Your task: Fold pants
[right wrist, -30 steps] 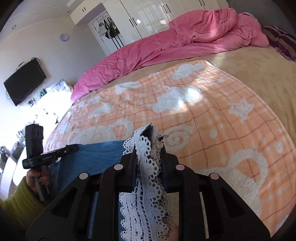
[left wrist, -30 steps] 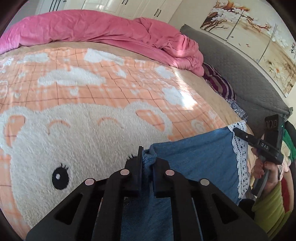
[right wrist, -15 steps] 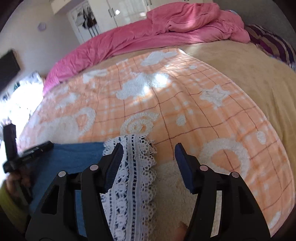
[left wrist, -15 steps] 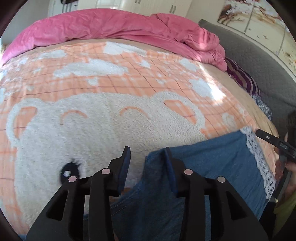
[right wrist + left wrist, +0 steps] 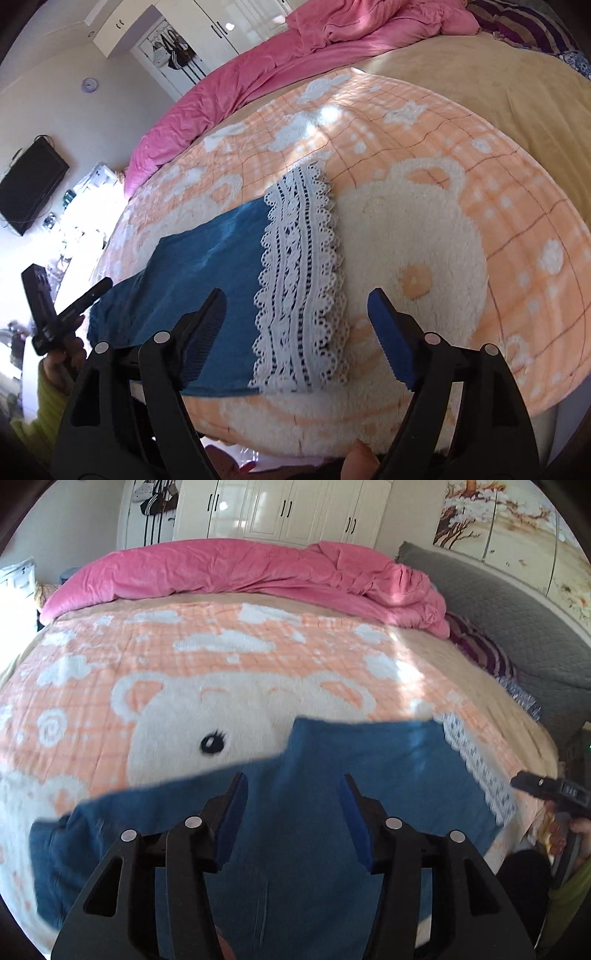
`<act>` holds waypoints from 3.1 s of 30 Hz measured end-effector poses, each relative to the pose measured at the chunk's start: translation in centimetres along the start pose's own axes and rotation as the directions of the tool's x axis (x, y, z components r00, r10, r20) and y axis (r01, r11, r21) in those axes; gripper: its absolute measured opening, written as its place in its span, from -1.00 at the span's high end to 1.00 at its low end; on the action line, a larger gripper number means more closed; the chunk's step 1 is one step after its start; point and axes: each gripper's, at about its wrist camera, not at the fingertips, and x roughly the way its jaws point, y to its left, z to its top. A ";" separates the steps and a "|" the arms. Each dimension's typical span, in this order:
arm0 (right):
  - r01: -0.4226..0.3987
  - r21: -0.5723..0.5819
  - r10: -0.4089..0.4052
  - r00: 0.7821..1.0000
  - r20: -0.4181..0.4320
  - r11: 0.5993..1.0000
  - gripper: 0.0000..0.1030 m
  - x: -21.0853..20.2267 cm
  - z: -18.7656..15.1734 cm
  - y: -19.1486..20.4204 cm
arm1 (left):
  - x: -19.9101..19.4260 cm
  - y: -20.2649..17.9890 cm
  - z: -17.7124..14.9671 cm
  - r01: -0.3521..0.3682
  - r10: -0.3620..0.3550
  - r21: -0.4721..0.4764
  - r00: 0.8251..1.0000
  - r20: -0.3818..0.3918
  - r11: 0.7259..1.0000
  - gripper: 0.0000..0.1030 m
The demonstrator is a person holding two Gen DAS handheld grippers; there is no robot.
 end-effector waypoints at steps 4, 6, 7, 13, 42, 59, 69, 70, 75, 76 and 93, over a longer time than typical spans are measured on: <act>-0.003 -0.006 0.003 0.999 -0.036 1.000 -0.40 -0.2 -1.2 0.3 | -2.7 1.3 -1.1 -0.021 0.019 -0.096 0.999 -0.029 0.995 -0.01; -0.009 -0.013 0.008 0.998 -0.062 1.000 -0.40 0.2 -1.6 0.7 | -4.2 1.9 -0.8 -0.022 0.020 -0.132 1.000 -0.012 0.991 -0.10; -0.005 -0.014 0.003 0.997 -0.072 1.000 -0.40 0.4 -1.8 0.9 | -4.7 2.0 -0.5 -0.023 0.024 -0.135 1.000 0.001 0.991 -0.15; 0.026 0.049 -0.022 0.997 -0.079 0.998 -0.40 0.8 -2.6 0.5 | -4.9 2.7 -2.5 -0.031 0.031 -0.134 1.000 -0.005 0.990 -0.19; 0.231 -0.117 -0.243 0.965 -0.103 0.966 0.53 1.4 -3.8 1.4 | -0.1 9.8 -5.3 -0.238 0.229 -0.262 0.971 -0.066 0.935 -0.24; 0.142 -0.179 -0.121 0.985 0.123 0.974 -0.28 -3.1 -3.6 7.4 | -3.6 0.6 -4.4 -0.134 0.135 -0.015 0.989 0.060 0.991 -0.66; 0.186 -0.269 -0.198 0.980 -0.018 0.945 -0.45 5.3 -4.8 11.2 | 2.4 1.4 -6.2 -0.166 0.170 0.038 0.980 -0.108 0.985 -0.73; 0.220 -0.247 -0.236 0.971 -0.038 0.944 -0.46 5.9 -5.0 10.3 | 2.8 1.9 -6.4 -0.154 0.157 0.031 0.981 -0.116 0.988 -0.74; 0.187 -0.207 -0.196 0.980 -0.026 0.960 -0.48 5.9 -5.8 8.9 | 3.2 2.1 -6.7 -0.154 0.158 0.050 0.983 -0.094 0.987 -0.82; 0.181 -0.206 -0.189 0.982 -0.021 0.962 -0.52 5.8 -5.8 9.0 | 3.2 2.0 -6.7 -0.155 0.159 0.052 0.983 -0.091 0.987 -0.82; 0.172 0.057 -0.180 0.966 0.185 0.983 -0.74 -0.8 -5.3 4.0 | -2.2 -4.0 -5.0 -0.036 0.033 0.139 0.999 0.022 0.990 -0.91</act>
